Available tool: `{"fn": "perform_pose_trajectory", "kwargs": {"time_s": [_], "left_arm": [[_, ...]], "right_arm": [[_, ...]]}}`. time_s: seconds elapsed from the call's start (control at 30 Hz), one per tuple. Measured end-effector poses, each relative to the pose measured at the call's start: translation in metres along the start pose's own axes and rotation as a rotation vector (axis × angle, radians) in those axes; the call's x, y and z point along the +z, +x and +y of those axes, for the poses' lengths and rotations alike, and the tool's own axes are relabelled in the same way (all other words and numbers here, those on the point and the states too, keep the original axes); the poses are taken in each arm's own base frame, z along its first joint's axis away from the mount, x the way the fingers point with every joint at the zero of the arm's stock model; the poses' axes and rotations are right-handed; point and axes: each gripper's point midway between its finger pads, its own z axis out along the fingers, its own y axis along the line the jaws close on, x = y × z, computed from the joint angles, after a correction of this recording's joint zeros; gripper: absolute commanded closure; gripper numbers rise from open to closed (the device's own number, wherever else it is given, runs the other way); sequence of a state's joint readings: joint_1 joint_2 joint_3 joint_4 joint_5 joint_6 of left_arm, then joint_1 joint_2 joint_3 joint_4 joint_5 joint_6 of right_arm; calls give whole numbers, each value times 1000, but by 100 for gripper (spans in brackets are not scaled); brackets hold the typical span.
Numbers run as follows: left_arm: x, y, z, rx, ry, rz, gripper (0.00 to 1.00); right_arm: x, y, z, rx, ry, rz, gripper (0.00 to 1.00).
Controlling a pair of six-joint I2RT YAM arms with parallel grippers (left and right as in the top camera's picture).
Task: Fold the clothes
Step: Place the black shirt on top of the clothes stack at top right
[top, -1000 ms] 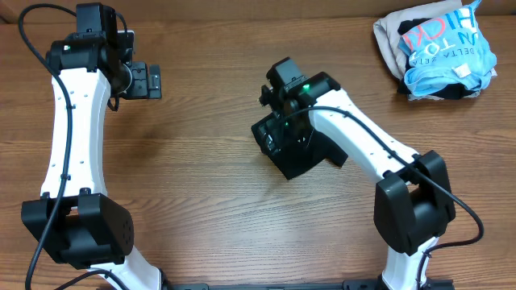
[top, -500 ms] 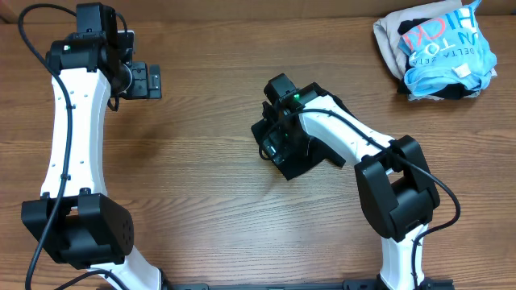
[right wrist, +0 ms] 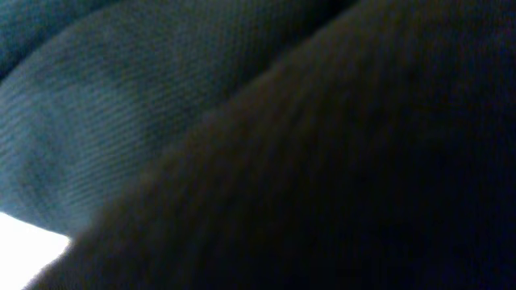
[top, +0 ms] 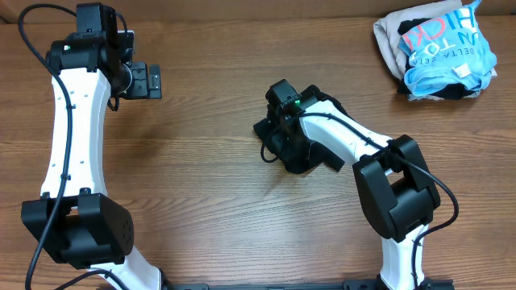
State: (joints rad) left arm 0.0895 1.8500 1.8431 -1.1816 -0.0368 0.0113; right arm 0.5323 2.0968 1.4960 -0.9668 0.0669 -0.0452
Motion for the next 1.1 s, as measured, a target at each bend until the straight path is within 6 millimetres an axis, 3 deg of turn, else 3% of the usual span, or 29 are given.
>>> {"fn": "perform_pose_trajectory", "kwargs": {"time_s": [0.2, 0.33, 0.5, 0.7, 0.87, 1.1], "left_arm": [[0, 0, 0, 0, 0, 0, 0], [0, 0, 0, 0, 0, 0, 0], [0, 3, 0, 0, 0, 11, 0], [0, 4, 0, 1, 1, 15, 0], [0, 4, 0, 1, 0, 15, 0], [0, 3, 0, 1, 1, 14, 0]], "right_arm": [[-22, 1, -9, 57, 21, 39, 96], [-60, -18, -28, 117, 25, -13, 96], [-135, -44, -66, 207, 41, -178, 96], [-214, -55, -110, 300, 88, -360, 96], [-261, -58, -149, 374, 159, -478, 96], [-319, -49, -231, 544, 303, -650, 96]]}}
